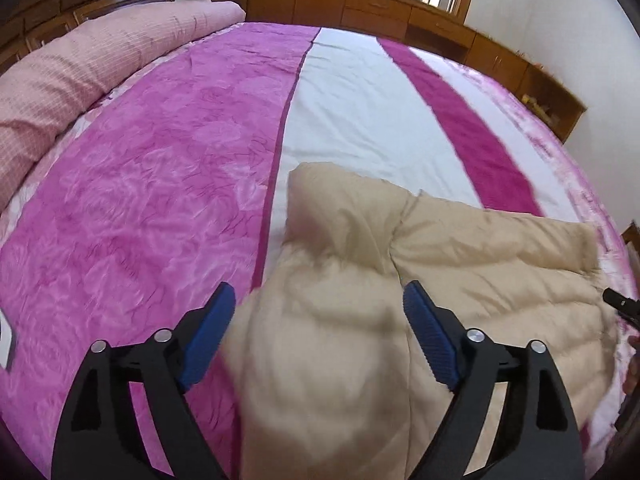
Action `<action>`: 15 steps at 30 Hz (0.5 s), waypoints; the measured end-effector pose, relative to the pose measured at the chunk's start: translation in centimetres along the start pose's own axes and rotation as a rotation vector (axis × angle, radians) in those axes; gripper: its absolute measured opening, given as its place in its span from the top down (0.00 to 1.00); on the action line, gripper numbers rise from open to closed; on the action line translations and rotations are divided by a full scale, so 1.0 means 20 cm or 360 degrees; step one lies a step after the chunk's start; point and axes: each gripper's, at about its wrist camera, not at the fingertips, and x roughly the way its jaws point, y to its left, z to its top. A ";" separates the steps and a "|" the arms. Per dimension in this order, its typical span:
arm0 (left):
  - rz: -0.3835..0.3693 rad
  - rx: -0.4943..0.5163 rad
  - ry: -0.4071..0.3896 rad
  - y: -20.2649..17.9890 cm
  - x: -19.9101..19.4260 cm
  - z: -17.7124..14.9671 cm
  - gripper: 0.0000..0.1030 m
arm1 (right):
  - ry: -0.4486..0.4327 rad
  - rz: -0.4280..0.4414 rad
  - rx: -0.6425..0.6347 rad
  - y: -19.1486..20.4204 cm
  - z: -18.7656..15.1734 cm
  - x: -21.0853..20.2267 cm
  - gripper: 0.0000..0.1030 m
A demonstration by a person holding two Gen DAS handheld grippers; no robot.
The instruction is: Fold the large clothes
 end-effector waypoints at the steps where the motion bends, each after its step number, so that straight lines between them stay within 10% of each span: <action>1: -0.0013 -0.0017 0.0001 0.03 -0.05 -0.03 0.18 | 0.0004 0.0010 0.0002 -0.01 -0.03 -0.04 0.19; 15: -0.0125 -0.0231 0.0202 0.22 -0.13 -0.40 0.17 | 0.0173 0.0222 0.0180 -0.12 -0.40 -0.07 0.12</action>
